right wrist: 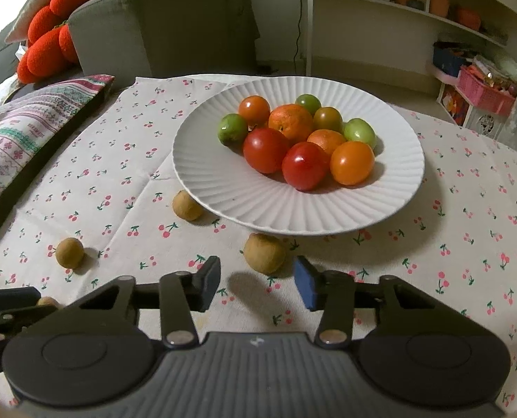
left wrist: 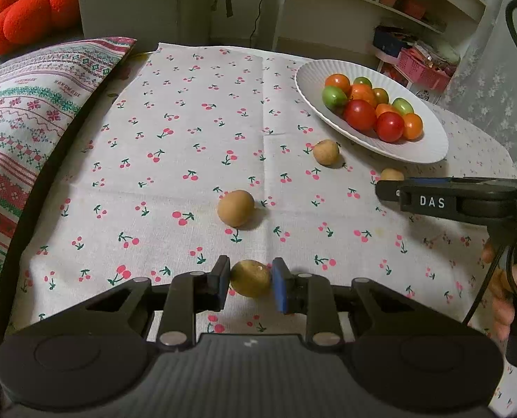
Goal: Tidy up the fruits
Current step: 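Grasp a small brown round fruit with the left tool while the right tool approaches another, then carry the brown fruits toward the white plate with both tools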
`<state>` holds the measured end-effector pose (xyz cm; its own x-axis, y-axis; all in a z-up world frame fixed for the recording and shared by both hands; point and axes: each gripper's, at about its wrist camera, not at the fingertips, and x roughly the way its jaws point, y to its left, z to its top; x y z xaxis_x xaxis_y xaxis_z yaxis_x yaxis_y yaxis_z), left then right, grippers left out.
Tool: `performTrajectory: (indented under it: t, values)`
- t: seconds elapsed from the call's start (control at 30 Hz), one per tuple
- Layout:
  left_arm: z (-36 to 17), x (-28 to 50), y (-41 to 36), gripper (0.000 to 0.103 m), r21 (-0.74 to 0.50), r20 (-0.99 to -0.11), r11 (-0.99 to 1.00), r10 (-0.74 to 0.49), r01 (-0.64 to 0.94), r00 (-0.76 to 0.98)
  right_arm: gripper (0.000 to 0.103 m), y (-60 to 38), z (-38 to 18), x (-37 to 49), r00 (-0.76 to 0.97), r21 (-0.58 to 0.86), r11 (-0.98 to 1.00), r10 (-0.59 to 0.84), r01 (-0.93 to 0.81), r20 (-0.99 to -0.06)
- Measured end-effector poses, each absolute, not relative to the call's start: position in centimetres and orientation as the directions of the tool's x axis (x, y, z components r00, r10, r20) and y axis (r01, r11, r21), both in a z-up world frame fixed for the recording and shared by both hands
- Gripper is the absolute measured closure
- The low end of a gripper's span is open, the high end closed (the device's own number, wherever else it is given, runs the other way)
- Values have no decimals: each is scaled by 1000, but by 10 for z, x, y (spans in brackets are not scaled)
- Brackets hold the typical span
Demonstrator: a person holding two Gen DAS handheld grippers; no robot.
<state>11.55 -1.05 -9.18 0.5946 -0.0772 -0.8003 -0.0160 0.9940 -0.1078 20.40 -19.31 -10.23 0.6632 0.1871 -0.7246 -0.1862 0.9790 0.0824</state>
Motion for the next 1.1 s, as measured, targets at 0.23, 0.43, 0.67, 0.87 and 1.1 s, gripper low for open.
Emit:
performTrajectory:
  t: [0.23,0.43,0.67,0.87,1.1]
  values:
    - [-100,117,-9,103,-122,-829,993,-100,-3,550,81,-192,-100,204,673,64,977,187,-203,-715]
    - [-98,117,-8,103,-122,-821,993,-97,-7,563,82,-191,-95,199,677,63,972,204,-227,-707]
    - [-97,117,-13,103,-103,-817,995,-94,17,570,86,-190,-93,196,672,71,967,223,-246,-706]
    - [-98,117,-15,103,-100,-820,995,-93,18,564,87,-192,-93,198,668,90,966,234,-244,-706]
    - [-101,120,-16,103,-90,-824,996,-85,19,561,74,-192,-100,202,652,133,959,270,-252,-708]
